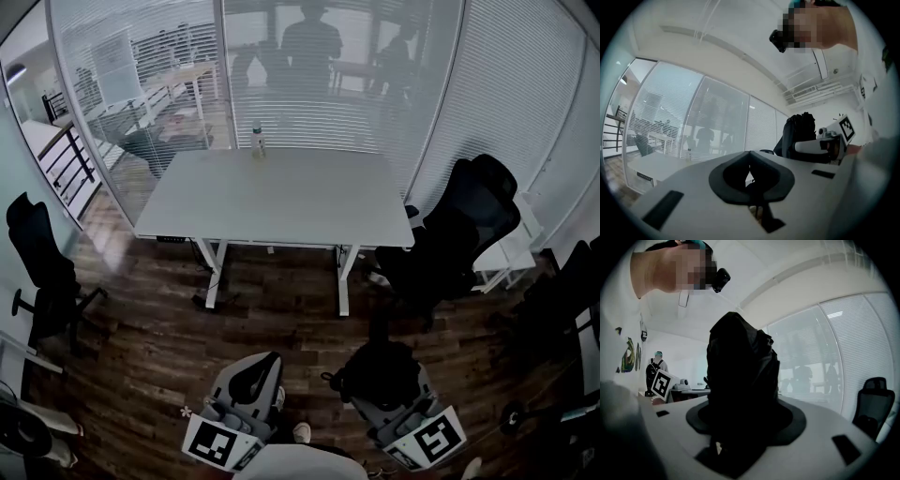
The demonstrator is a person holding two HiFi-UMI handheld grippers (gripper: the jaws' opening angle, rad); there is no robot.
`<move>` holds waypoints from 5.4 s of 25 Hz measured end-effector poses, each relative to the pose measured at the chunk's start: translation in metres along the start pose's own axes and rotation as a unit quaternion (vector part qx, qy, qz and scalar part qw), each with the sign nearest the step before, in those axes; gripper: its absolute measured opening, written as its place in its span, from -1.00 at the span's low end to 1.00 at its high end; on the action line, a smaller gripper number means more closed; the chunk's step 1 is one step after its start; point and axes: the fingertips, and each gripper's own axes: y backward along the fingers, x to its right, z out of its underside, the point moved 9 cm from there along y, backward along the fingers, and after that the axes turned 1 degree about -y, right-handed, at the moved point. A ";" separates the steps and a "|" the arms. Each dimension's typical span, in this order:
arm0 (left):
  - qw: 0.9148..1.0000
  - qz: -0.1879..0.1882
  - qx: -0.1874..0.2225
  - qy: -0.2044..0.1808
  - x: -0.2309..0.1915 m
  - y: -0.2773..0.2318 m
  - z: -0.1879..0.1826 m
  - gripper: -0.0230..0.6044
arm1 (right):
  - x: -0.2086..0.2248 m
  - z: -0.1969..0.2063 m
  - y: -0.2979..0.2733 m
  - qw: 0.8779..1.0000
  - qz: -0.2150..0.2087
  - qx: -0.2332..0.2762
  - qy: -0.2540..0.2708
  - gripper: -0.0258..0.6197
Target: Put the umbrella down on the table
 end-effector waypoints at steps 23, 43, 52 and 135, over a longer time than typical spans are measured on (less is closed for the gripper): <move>1.000 0.012 0.008 0.014 -0.182 -0.094 0.000 -0.89 | 0.047 -0.002 -0.192 1.000 0.007 -0.018 0.011 -0.13; 1.000 0.015 0.002 0.019 -0.290 -0.155 0.003 -0.89 | 0.092 0.002 -0.307 0.999 0.024 -0.023 0.007 -0.13; 1.000 0.014 0.003 0.005 -0.310 -0.198 0.005 -0.89 | 0.129 0.003 -0.336 1.000 0.022 -0.012 0.006 -0.13; 0.999 0.028 -0.023 0.030 -0.514 -0.502 0.021 -0.89 | 0.392 0.105 -0.633 0.868 0.028 -0.345 0.356 -0.13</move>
